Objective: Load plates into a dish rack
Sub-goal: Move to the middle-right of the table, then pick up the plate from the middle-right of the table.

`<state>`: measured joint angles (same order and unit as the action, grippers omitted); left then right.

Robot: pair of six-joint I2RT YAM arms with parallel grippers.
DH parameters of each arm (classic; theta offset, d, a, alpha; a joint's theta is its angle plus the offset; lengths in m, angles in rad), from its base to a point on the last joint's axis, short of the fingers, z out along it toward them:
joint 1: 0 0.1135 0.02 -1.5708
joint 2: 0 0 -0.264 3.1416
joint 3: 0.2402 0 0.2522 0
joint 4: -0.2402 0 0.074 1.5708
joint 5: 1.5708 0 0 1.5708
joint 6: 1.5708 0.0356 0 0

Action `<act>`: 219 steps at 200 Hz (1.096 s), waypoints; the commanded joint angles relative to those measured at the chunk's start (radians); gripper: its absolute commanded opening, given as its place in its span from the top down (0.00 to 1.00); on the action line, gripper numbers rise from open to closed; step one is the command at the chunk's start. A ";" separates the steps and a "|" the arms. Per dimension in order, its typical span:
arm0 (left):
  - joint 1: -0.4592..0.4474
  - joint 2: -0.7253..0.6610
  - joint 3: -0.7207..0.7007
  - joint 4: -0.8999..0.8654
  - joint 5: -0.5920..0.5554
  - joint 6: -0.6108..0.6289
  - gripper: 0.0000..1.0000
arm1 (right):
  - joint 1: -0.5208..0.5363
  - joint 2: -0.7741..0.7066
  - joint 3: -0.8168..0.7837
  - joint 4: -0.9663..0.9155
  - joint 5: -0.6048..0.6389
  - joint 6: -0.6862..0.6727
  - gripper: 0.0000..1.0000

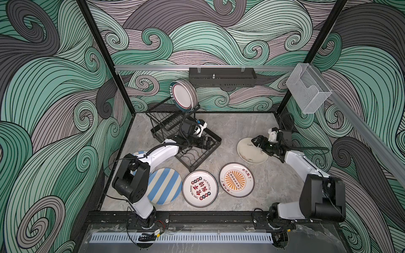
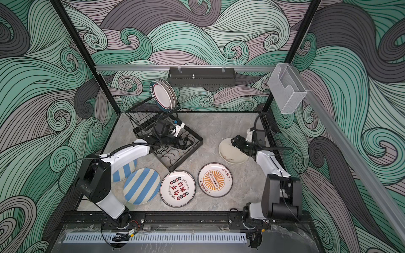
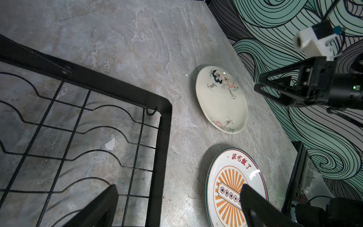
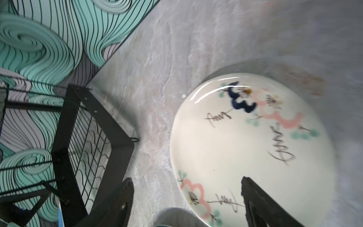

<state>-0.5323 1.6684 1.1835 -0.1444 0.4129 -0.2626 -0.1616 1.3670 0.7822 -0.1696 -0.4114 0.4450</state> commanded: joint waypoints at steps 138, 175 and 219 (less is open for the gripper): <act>-0.090 0.092 0.089 -0.008 0.035 0.001 0.01 | -0.291 0.084 -0.334 0.351 -0.290 0.223 0.28; -0.089 0.070 0.081 -0.026 0.011 0.021 0.02 | -0.291 0.161 -0.336 0.419 -0.300 0.247 0.30; -0.088 0.057 0.076 -0.043 -0.008 0.034 0.01 | -0.291 0.186 -0.335 0.419 -0.276 0.236 0.33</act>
<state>-0.6178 1.7523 1.2465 -0.1646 0.4248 -0.2504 -0.4492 1.5242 0.4568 0.2657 -0.7227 0.6819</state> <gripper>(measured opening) 0.986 0.676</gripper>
